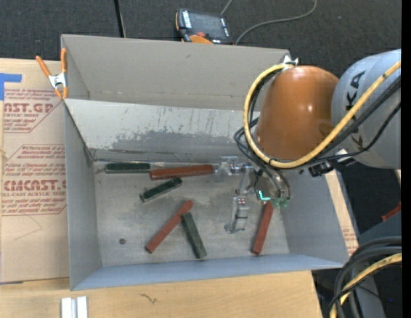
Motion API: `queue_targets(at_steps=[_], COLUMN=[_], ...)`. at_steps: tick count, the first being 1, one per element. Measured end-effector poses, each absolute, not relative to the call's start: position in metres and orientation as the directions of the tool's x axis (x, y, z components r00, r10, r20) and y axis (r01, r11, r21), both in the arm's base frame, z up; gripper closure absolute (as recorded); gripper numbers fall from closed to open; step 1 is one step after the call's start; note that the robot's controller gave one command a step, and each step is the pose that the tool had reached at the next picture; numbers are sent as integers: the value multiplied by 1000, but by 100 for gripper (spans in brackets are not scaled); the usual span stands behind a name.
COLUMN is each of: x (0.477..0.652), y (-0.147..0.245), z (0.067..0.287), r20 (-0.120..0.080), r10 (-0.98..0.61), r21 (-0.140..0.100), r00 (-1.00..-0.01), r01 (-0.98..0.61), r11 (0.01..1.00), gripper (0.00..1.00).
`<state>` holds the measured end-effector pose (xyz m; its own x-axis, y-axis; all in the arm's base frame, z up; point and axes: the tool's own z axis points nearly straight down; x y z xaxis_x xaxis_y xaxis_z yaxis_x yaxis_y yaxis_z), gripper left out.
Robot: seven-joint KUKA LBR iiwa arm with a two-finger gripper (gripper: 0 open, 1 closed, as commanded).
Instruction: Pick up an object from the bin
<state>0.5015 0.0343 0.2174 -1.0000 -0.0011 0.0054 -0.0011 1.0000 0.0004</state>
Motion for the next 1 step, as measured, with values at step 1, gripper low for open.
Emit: queue_targets(at_steps=[1], x=[518], y=[125], z=[84], r20=[6], r10=[-73], r21=[3], r00=[-997], r01=[-73], r11=[997], gripper=[0])
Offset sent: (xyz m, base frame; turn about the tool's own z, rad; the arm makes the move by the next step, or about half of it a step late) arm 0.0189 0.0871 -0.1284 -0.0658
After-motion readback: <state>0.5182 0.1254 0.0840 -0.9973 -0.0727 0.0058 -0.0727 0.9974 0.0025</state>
